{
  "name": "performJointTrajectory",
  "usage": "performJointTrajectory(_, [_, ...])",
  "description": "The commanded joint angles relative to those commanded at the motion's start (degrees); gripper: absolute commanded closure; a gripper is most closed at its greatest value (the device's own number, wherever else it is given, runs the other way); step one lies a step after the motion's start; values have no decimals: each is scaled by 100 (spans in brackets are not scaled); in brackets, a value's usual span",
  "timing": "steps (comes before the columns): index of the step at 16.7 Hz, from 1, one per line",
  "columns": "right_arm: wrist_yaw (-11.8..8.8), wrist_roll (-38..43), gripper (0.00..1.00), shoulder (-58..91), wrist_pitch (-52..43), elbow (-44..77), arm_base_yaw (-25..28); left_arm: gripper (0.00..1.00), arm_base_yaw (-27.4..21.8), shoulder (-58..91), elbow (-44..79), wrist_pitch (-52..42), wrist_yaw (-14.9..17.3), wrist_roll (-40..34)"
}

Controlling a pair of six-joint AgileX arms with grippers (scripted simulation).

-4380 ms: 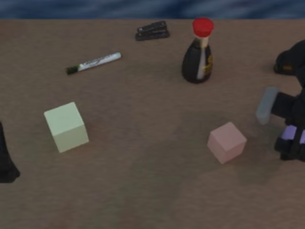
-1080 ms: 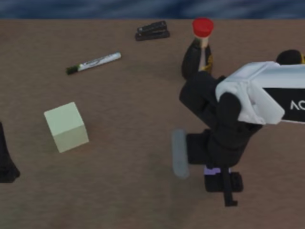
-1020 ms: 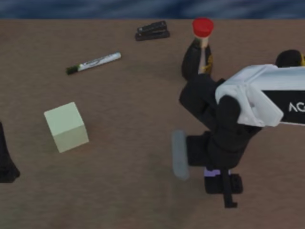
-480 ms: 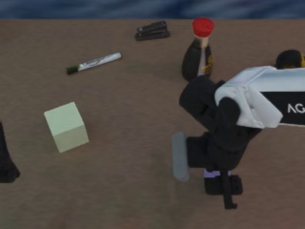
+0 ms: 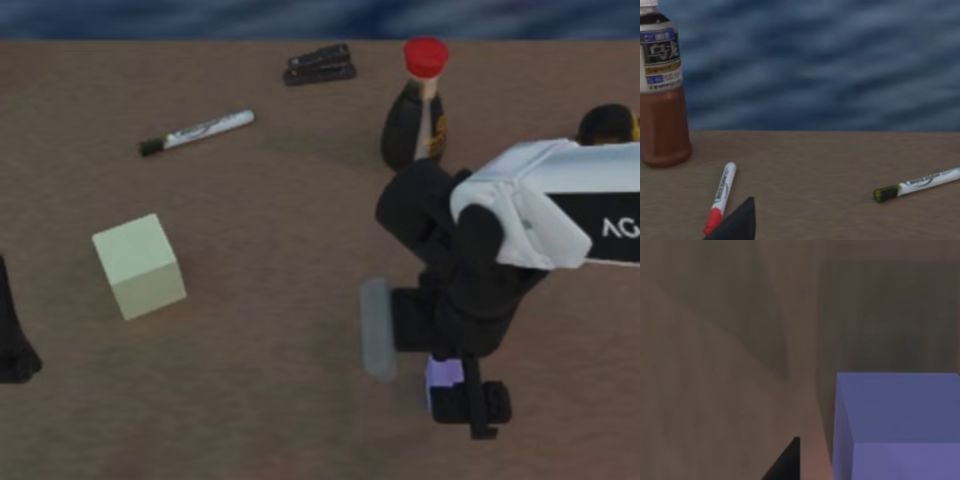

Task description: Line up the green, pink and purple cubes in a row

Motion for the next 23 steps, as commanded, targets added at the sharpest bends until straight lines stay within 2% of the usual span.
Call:
performJointTrajectory(10, [1,1,0,-10,-20,18,-8,0,0,0,0,0,0,0])
performJointTrajectory(18, [-6,-40,0,-514,-1436,886,26,0,0,0,0,0,0,0])
performJointTrajectory(23, [-3,-35,0,-550,-1507,938,9,0,0,0,0,0,0,0])
